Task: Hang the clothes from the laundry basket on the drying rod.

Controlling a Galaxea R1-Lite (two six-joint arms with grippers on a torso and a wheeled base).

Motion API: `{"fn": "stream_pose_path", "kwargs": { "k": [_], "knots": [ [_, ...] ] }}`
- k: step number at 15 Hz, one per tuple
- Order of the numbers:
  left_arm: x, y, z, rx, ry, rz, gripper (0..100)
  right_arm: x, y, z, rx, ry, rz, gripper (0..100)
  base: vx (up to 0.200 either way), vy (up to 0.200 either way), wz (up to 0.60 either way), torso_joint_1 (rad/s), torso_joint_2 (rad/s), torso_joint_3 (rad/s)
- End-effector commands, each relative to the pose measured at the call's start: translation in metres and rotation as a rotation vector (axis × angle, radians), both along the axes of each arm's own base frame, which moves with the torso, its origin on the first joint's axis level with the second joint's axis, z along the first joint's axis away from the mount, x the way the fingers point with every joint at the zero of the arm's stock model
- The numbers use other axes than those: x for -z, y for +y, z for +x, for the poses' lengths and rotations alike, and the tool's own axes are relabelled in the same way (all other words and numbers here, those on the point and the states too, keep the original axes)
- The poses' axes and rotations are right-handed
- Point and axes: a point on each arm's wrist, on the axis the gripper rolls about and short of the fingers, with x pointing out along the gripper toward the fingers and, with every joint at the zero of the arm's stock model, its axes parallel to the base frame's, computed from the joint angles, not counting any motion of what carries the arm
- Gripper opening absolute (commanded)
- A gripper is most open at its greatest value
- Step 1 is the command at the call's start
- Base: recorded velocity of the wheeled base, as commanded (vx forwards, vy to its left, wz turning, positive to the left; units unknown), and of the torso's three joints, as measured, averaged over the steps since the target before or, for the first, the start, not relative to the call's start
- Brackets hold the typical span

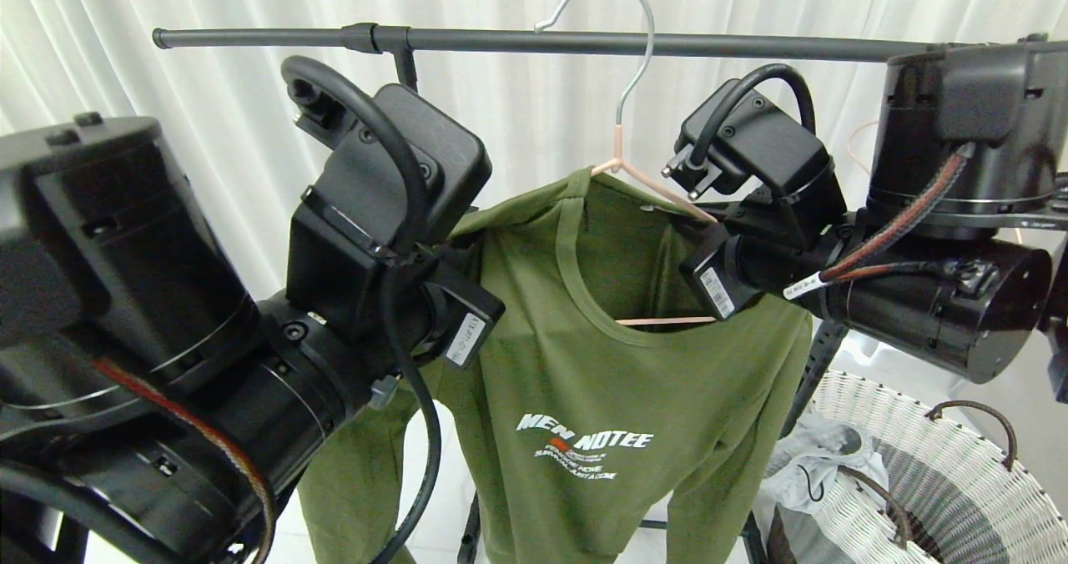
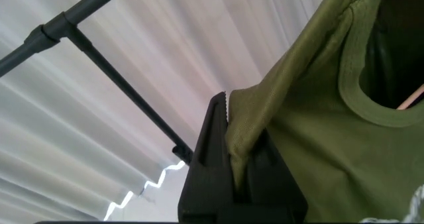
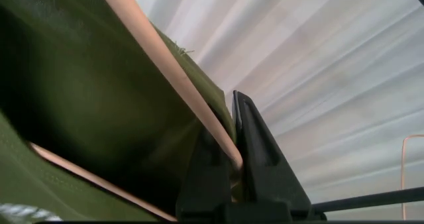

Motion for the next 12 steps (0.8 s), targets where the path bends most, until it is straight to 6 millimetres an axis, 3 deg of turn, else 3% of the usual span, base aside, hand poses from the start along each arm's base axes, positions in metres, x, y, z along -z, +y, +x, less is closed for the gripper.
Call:
{"fn": "stream_pose_path", "kwargs": {
  "k": [1,5,6,12],
  "knots": [
    [0.001,-0.001,0.001,0.001,0.002,0.002,0,-0.003,-0.003,-0.002,0.002,-0.007,0.01,0,0.0,0.0,0.0,0.0,0.0,0.0],
    [0.001,0.0,0.0,-0.001,-0.001,-0.002,0,-0.007,-0.009,-0.007,0.003,-0.017,0.013,0,0.0,0.0,0.0,0.0,0.0,0.0],
    [0.001,0.0,0.0,-0.002,-0.001,-0.003,100,-0.008,-0.011,-0.009,-0.001,-0.026,0.007,0,0.0,0.0,0.0,0.0,0.0,0.0],
    [-0.001,0.009,0.007,-0.048,-0.004,-0.02,100,-0.014,-0.029,-0.022,-0.014,-0.121,-0.057,0,0.0,0.0,0.0,0.0,0.0,0.0]
  ]
}}
